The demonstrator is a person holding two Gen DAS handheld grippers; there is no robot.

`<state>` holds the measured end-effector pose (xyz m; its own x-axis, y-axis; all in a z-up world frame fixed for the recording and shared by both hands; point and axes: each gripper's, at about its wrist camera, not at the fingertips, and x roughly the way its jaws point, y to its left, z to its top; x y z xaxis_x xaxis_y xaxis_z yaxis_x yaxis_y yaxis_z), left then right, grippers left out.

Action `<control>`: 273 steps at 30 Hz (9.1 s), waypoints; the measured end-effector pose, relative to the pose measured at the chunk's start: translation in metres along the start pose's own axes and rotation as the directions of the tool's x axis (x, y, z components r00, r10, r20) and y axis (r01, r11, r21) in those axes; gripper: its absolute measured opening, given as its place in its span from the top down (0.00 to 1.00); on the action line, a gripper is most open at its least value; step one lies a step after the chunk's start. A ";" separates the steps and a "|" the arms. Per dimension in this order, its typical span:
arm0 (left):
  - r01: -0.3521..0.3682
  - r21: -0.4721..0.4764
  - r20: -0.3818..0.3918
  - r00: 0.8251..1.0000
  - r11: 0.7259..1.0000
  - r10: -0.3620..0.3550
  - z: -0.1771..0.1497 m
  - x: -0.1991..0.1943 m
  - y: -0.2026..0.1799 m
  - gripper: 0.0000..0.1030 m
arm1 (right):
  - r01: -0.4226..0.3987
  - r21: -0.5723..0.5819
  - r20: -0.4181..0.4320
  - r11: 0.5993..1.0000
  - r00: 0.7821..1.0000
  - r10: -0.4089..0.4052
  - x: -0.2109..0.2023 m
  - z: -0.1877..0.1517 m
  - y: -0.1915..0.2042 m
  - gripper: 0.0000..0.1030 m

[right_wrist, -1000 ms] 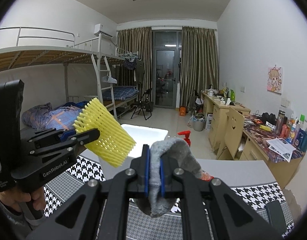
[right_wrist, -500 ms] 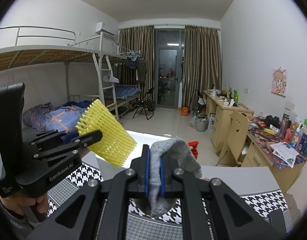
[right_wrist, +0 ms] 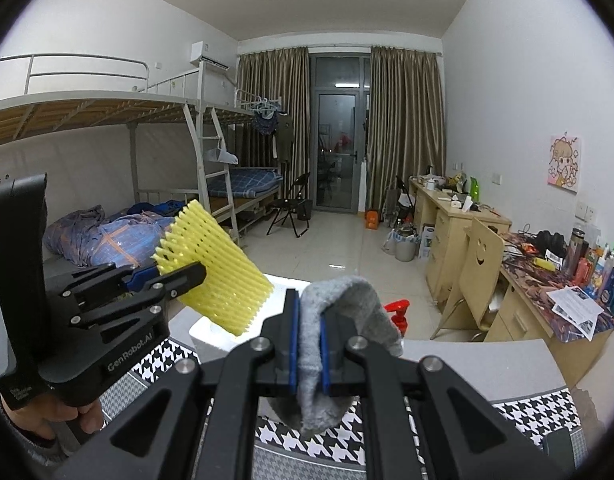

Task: Organize soft objects
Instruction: 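Lift and carry the foam net and sock toward the white foam box, then open the left tool over the foam box while the right tool lowers the sock inside, then open the right tool to drop the grey sock into the box, then withdraw both tools from the box back toward the remaining items on the table, then move both open tools down over the white foam tube and white tissue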

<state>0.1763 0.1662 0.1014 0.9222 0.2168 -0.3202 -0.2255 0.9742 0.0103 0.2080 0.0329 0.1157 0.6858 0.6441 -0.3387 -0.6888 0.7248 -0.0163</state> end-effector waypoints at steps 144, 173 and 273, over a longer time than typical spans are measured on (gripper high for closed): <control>-0.088 -0.020 0.015 0.996 0.996 0.088 -0.025 -0.090 -0.013 0.01 | 0.075 0.037 -0.047 0.997 0.996 -0.073 -0.064 -0.016 -0.021 0.16; 0.043 0.024 0.057 0.997 0.999 -0.044 -0.058 -0.128 -0.082 0.01 | 0.169 0.039 -0.023 0.985 0.986 -0.168 -0.114 -0.060 -0.039 0.16; 0.318 0.035 -0.285 0.912 0.947 -0.295 -0.177 -0.029 -0.247 0.01 | 0.493 0.209 -0.284 0.845 0.857 -0.430 -0.151 -0.221 -0.181 0.15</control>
<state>0.1496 -0.0916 -0.0597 0.8182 -0.1079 -0.5647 0.0907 0.9942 -0.0585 0.1773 -0.2493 -0.0379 0.8174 0.1709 -0.5501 -0.1944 0.9808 0.0158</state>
